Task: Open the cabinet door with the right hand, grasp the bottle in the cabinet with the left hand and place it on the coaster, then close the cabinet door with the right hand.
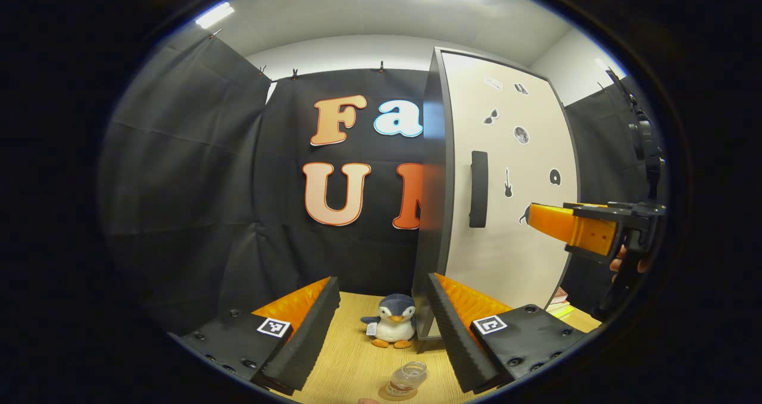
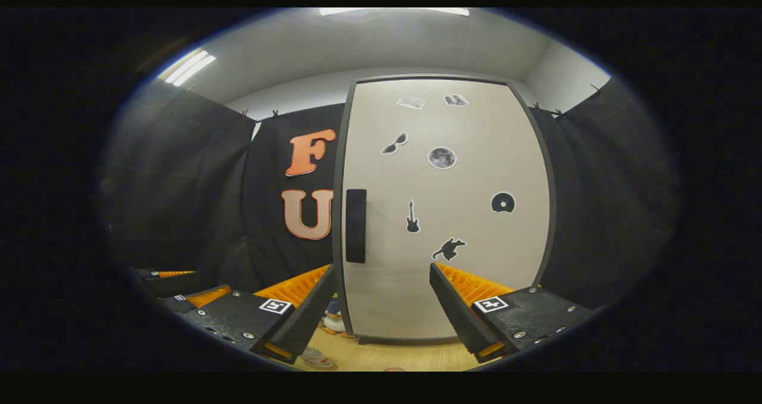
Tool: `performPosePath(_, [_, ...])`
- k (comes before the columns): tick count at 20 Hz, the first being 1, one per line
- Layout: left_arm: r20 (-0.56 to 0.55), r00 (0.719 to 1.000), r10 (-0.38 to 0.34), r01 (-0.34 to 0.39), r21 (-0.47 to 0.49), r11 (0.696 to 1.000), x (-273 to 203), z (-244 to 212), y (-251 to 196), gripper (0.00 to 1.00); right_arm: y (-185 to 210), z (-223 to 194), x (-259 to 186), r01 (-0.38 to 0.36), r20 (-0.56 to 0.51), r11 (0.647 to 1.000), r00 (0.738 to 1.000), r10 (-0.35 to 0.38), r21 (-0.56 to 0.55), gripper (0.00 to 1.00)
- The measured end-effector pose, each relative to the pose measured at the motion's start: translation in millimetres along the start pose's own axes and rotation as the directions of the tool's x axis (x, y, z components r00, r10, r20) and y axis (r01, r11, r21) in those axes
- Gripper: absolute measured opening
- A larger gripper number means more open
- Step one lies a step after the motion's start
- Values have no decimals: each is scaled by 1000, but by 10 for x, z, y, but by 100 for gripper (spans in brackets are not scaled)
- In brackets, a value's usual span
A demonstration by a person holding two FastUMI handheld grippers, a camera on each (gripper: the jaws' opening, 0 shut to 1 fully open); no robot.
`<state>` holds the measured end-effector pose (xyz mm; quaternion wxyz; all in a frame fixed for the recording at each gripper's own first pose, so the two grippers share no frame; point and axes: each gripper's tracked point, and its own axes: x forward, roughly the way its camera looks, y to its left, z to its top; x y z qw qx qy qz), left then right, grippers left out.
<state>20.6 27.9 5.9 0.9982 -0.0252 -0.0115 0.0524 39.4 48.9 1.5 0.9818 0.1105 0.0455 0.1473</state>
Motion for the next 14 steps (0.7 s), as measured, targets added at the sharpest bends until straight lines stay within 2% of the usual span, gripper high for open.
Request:
performPosePath(4, [-11,1000,17,-17,-10,1000,-117,-7,-55,96,-107,-10,-376,0,-7,1000,1000,0,-4,95])
performPosePath(6, [-14,1000,15,-15,-8,1000,-113,1,-85,96,-179,4,-513,26,1,1000,1000,-26,-1,95])
performPosePath(11, [-11,999,-48,48,14,999,-77,52,-231,96,-315,42,-691,106,19,994,994,-106,-17,95])
performPosePath(14, [-6,997,-76,76,21,997,-62,66,-260,96,-277,-50,-714,124,4,992,992,-124,-22,98])
